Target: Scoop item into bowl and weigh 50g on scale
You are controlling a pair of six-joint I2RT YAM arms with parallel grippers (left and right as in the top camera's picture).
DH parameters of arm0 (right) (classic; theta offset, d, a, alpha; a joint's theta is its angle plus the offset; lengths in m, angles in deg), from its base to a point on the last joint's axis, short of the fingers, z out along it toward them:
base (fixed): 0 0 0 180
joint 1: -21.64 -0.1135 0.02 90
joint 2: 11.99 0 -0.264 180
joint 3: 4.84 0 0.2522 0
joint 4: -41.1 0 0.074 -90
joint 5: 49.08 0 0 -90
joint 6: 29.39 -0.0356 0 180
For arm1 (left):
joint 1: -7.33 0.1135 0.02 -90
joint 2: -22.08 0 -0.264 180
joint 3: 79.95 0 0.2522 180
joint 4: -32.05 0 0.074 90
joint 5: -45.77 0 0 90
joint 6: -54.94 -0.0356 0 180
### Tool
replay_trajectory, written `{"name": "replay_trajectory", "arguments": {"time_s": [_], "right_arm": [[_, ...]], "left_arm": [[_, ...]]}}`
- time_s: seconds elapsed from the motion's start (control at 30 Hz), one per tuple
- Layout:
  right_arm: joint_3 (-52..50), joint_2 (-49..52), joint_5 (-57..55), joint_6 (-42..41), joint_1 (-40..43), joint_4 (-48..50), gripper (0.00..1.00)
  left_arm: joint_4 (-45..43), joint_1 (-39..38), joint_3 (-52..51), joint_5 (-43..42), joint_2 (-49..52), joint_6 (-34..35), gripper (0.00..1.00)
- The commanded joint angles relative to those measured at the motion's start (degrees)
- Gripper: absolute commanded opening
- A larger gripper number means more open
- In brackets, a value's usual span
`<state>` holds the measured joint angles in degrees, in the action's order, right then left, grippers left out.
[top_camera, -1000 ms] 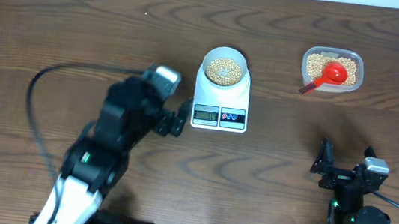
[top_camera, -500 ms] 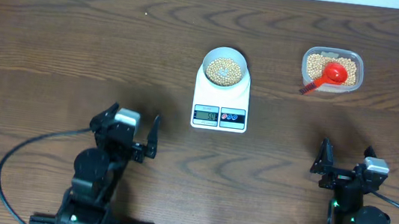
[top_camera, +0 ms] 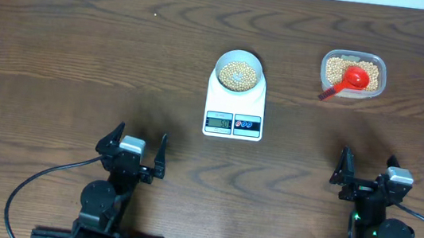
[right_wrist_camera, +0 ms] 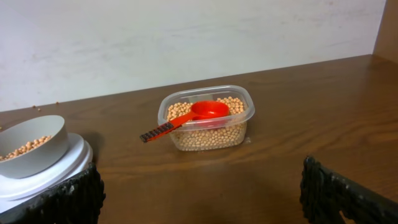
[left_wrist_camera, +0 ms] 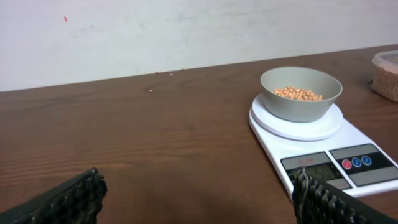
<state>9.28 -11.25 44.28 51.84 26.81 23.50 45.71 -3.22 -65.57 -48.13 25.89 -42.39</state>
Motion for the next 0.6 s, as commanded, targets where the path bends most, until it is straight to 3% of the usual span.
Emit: {"name": "replay_trajectory", "arguments": {"time_s": [0.0,0.57], "right_arm": [[-0.04,-0.20,-0.02,-0.81,-0.35,-0.24,0.99],[-0.04,-0.20,-0.02,-0.81,-0.35,-0.24,0.99]], "left_arm": [[0.94,0.35,-0.42,0.76,-1.25,0.22,0.98],[4.02,0.35,-0.39,1.81,-1.38,0.26,0.98]]}}
